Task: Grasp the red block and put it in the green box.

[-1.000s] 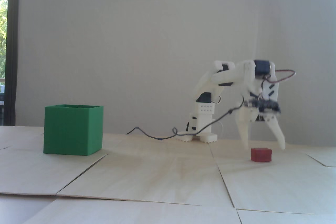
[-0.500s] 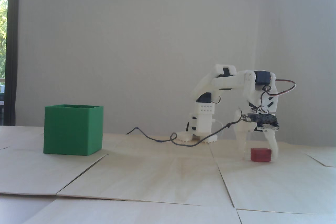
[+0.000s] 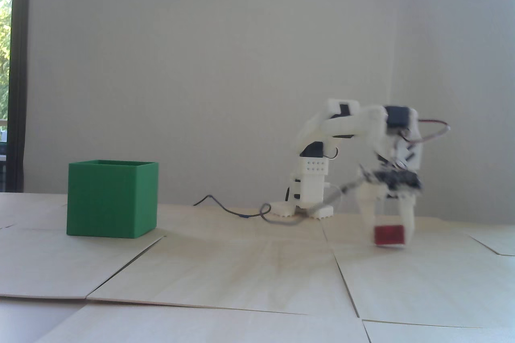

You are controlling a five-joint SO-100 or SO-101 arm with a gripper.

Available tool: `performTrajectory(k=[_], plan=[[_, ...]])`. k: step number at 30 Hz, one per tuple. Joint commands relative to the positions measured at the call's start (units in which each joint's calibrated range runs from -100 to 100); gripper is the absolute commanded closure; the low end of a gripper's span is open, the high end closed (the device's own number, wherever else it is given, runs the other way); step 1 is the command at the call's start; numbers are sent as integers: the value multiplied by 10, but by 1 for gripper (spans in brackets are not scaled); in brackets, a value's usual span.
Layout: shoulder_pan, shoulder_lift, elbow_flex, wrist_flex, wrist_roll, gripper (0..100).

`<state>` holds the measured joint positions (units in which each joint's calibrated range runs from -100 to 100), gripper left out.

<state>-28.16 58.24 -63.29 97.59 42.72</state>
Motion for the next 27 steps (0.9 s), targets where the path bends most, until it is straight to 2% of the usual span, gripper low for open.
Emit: performTrajectory(k=[1, 3, 7, 12, 14, 21, 27], plan=[[75, -81, -117, 17, -6, 98], [119, -141, -152, 18, -24, 98], [192, -262, -157, 18, -25, 98], [289, -408, -78, 19, -23, 98], [354, -516, 46, 19, -13, 98], [463, -753, 376, 19, 14, 98], [606, -876, 552, 13, 92, 98]])
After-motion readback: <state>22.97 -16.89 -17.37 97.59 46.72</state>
